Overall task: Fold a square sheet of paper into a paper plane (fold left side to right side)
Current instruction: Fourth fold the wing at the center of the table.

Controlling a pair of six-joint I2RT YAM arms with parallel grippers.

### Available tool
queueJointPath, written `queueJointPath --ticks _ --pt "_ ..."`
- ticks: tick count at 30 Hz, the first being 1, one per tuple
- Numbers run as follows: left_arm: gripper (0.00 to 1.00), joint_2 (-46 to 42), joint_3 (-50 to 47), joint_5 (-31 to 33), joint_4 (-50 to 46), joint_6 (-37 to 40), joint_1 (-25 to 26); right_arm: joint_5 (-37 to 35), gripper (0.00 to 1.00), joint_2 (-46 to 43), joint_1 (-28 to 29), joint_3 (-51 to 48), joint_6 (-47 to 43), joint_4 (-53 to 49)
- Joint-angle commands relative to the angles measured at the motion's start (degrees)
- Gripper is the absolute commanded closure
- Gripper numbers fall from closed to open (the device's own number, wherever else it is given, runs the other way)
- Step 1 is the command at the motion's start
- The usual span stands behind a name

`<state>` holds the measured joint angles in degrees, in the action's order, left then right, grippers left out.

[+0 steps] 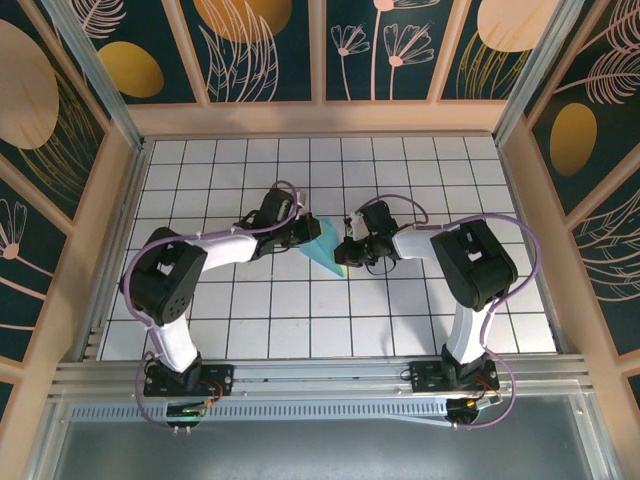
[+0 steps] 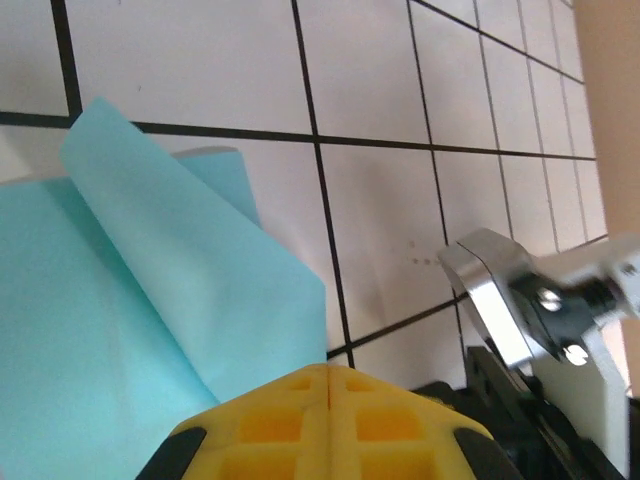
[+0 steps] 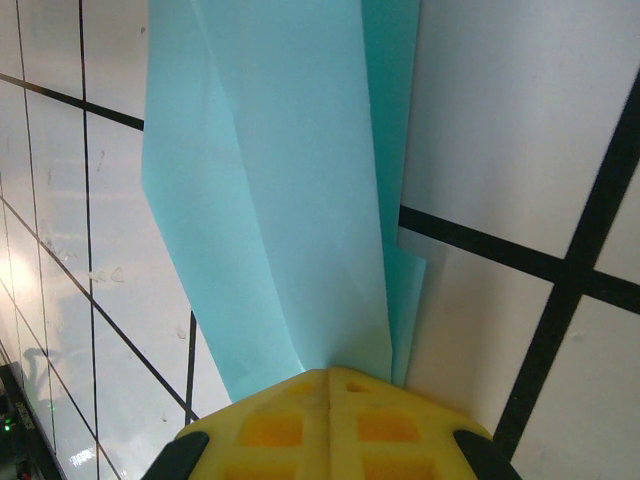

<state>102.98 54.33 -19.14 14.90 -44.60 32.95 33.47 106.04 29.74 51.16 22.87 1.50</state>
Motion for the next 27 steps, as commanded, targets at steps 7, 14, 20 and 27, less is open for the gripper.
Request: queueJointPath --ticks 7,14,20,27 --pt "0.98 1.35 -5.29 -6.31 9.04 -2.48 1.16 -4.71 1.00 3.30 0.67 -0.84 -0.12 -6.04" --pt "0.98 4.42 -3.53 -6.90 10.18 -3.91 1.54 -5.91 1.00 3.83 0.93 -0.33 -0.33 -7.14" --pt "0.99 6.73 -2.10 -7.13 10.01 -4.21 1.68 -7.01 1.00 4.22 1.29 0.35 -0.57 -8.24" --pt "0.99 8.66 -0.92 -7.75 10.52 -4.40 1.75 -8.45 1.00 4.70 1.29 0.69 -0.82 -9.29"
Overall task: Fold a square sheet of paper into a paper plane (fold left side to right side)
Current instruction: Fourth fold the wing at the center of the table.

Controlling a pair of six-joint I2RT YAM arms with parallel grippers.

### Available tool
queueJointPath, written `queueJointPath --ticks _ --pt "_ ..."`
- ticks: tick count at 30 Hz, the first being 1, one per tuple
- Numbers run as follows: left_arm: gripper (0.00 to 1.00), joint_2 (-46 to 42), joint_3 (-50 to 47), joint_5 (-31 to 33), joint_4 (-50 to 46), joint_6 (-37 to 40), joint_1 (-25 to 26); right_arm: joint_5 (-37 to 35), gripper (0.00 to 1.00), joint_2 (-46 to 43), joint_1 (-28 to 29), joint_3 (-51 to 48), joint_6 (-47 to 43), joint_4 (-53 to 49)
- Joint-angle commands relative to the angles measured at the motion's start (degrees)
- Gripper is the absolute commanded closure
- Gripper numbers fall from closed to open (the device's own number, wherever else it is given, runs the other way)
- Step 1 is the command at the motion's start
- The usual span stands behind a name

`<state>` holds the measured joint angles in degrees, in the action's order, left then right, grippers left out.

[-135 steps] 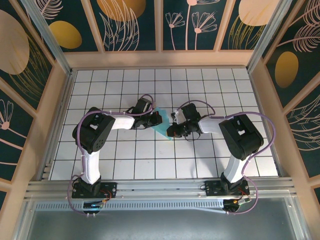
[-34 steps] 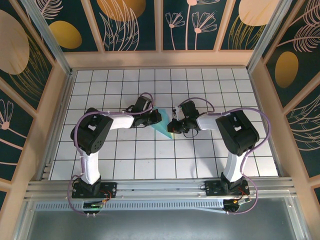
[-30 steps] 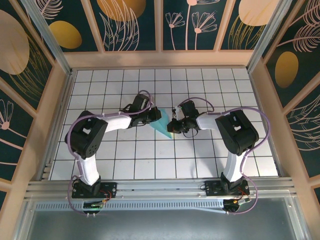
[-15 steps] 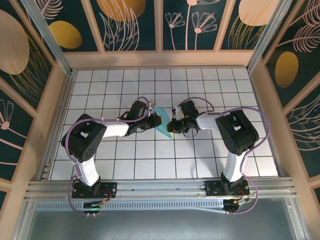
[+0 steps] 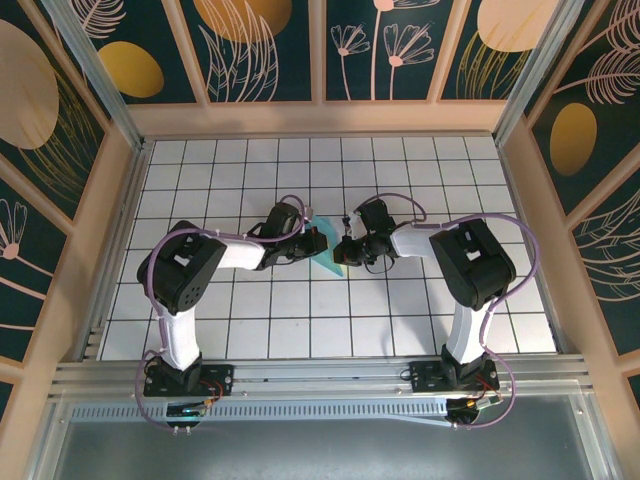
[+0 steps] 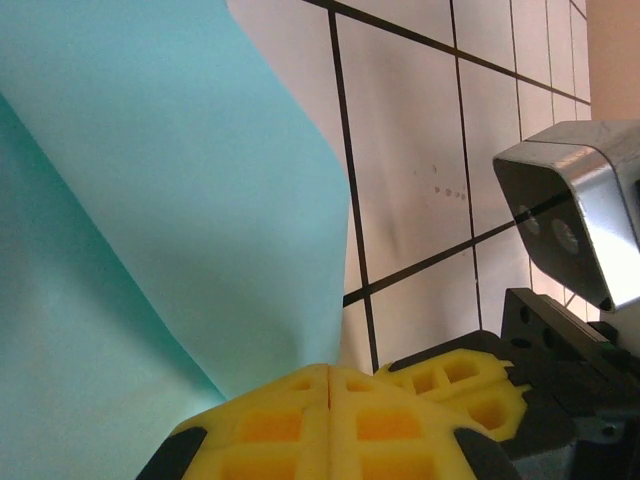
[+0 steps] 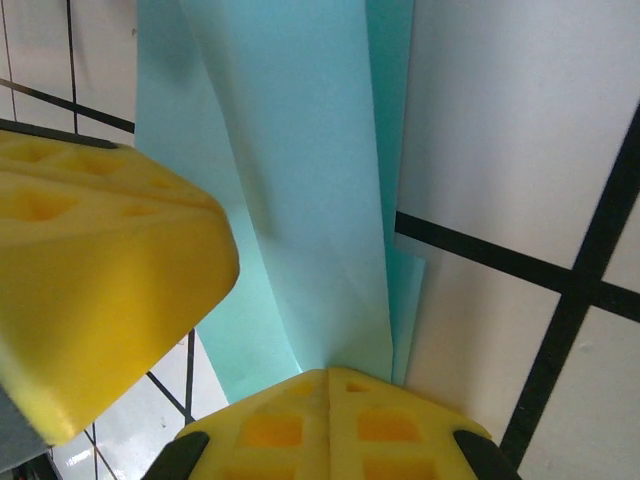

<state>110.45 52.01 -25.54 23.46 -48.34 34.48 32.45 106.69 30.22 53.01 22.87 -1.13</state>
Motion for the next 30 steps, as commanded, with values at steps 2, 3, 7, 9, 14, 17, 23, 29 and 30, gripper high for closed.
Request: queueJointPath --ticks 2,3,7,9,14,17,23,29,30 --pt "0.99 1.67 1.74 -1.62 1.95 -0.81 0.30 -7.96 1.00 4.34 0.80 -0.84 -1.08 -7.30" --pt "0.99 1.85 1.87 -1.66 1.94 -0.71 0.41 -8.16 1.00 4.41 0.81 -0.79 -1.07 -7.55" --pt "0.99 2.80 2.43 -0.76 0.83 -0.50 0.35 -9.29 1.00 4.88 0.81 -0.01 -1.32 -8.99" --pt "0.99 3.14 3.28 1.41 -1.85 0.39 0.42 -9.92 1.00 4.97 1.82 0.23 -1.59 -9.68" --pt "0.99 4.18 3.36 4.32 -3.95 0.61 0.41 -10.65 1.00 5.42 1.95 0.42 -1.83 -10.87" --pt "0.99 4.76 3.36 5.50 -4.54 0.37 0.34 -11.02 1.00 5.70 2.12 0.72 -2.05 -11.72" --pt "0.98 4.77 3.36 8.75 -5.19 0.14 0.01 -12.67 1.00 6.83 2.85 1.89 -3.18 -15.07" --pt "0.96 4.71 3.36 8.58 -5.17 0.54 -1.34 -13.37 1.00 7.73 3.14 1.98 -3.95 -16.68" --pt "0.95 4.69 3.36 8.47 -5.12 0.67 -1.65 -13.46 1.00 7.87 3.09 2.00 -3.89 -16.71"
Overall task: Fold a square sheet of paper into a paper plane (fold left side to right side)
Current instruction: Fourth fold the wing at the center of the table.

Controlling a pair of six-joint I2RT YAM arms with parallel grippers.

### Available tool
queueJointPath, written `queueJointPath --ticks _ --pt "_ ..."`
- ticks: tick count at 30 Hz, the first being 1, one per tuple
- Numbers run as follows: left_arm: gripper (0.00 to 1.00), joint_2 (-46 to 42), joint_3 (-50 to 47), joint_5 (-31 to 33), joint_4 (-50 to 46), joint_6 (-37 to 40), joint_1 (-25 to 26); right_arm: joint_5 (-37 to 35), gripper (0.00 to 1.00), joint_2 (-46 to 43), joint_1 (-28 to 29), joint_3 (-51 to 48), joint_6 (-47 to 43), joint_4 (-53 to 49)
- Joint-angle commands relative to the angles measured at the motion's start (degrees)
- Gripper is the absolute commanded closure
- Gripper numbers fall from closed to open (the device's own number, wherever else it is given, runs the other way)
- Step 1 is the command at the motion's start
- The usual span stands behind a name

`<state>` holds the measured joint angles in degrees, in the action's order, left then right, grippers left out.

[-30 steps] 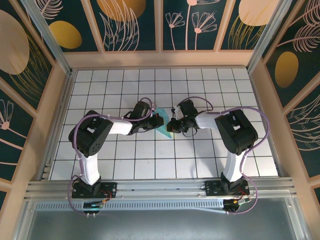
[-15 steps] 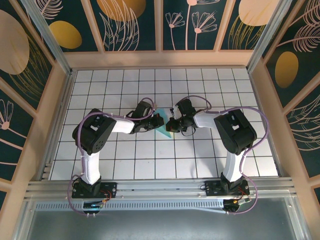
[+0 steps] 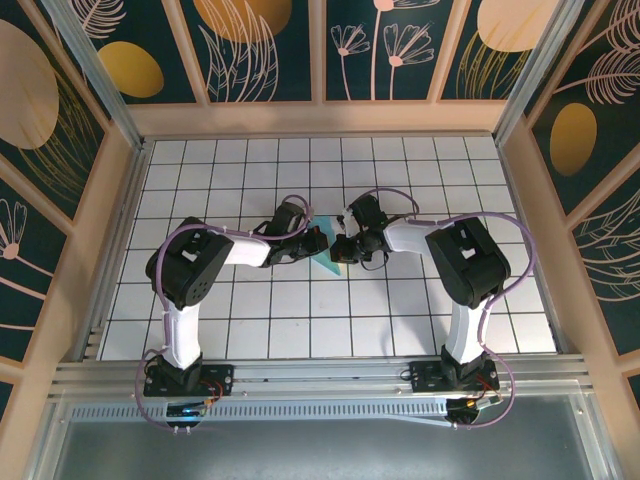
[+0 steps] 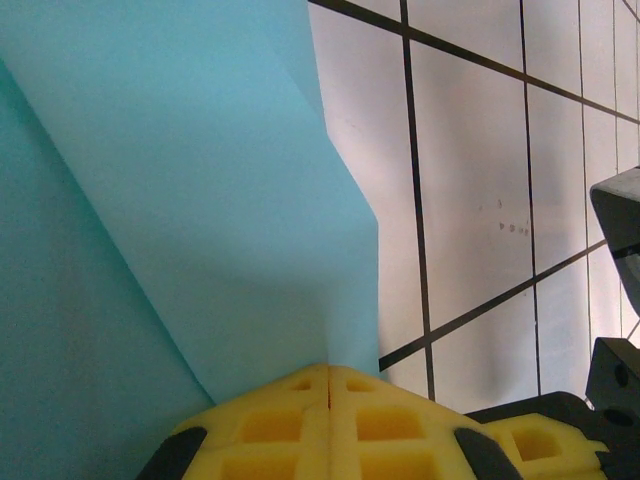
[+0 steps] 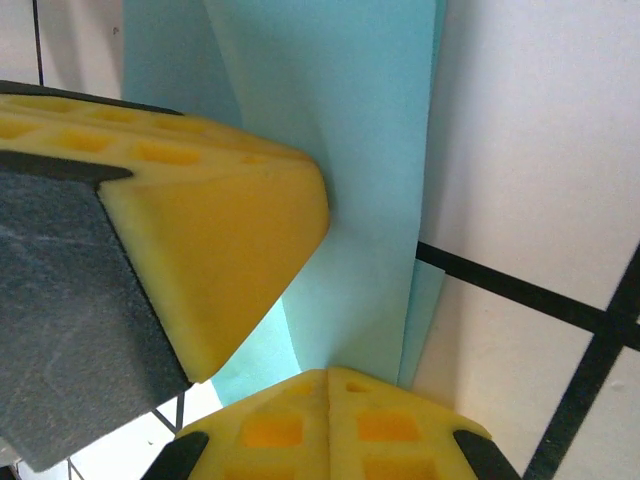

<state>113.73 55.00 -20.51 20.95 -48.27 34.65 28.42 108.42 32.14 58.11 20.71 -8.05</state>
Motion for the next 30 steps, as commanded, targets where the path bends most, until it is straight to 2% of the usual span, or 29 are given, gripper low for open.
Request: queueJointPath --ticks 1,30 --pt "0.95 1.33 0.37 3.42 -2.64 0.69 -2.24 -9.53 1.00 6.19 1.21 -3.09 -1.94 -9.94" --pt "0.93 7.90 13.93 5.40 -11.78 9.61 -12.27 -9.26 1.00 7.01 1.35 -2.75 -3.14 -11.11"
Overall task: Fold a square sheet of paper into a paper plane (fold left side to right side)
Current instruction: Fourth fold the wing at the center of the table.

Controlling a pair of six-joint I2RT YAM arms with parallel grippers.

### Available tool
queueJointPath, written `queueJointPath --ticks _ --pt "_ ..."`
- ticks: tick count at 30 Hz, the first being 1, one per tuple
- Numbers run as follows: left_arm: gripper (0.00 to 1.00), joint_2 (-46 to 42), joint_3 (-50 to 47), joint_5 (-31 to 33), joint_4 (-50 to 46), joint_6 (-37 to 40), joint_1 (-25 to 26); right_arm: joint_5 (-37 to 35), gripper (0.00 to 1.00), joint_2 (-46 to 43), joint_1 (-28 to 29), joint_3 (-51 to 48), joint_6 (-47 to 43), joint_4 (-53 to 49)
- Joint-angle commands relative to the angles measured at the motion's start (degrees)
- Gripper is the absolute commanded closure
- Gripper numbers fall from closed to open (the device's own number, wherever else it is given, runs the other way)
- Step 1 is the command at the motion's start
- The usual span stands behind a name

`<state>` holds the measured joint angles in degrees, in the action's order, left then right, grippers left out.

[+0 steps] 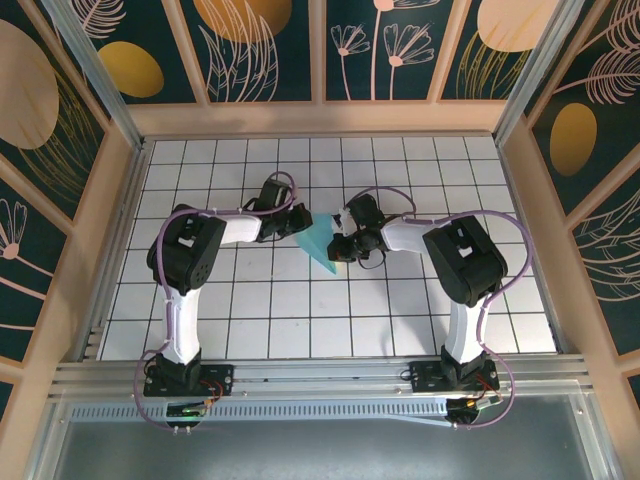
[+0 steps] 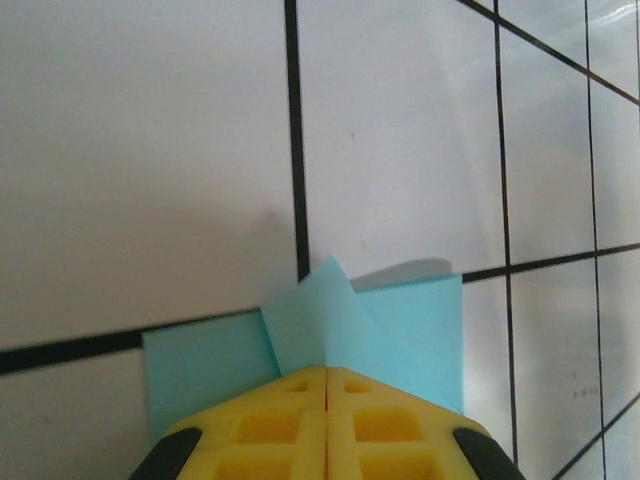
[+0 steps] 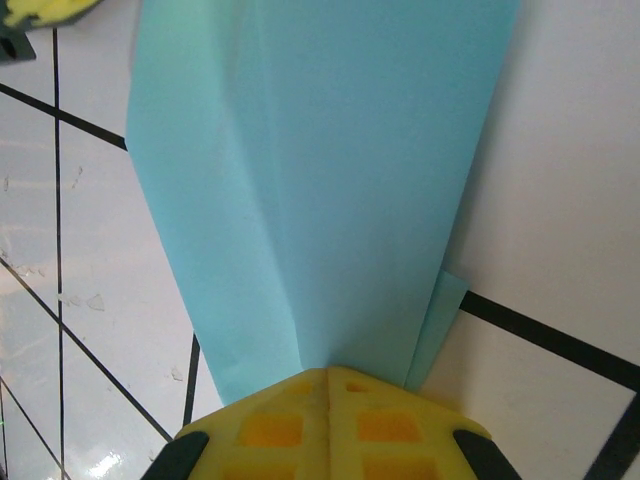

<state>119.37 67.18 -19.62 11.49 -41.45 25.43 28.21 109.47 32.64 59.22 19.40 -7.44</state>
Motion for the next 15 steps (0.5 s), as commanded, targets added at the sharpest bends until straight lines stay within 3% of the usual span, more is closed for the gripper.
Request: queueJointPath --ticks 1,9,15 --pt "0.93 2.42 2.19 4.50 -2.58 3.14 -3.39 -8.97 1.00 6.07 0.86 -3.76 -1.85 -11.85" --pt "0.94 0.92 5.23 4.47 -5.27 6.12 -5.56 -8.88 1.00 5.88 0.78 -3.49 -2.45 -11.92" --pt "0.97 -10.73 -4.79 1.37 0.93 7.14 -5.11 -9.25 1.00 5.29 0.10 -2.19 -4.15 -12.90"
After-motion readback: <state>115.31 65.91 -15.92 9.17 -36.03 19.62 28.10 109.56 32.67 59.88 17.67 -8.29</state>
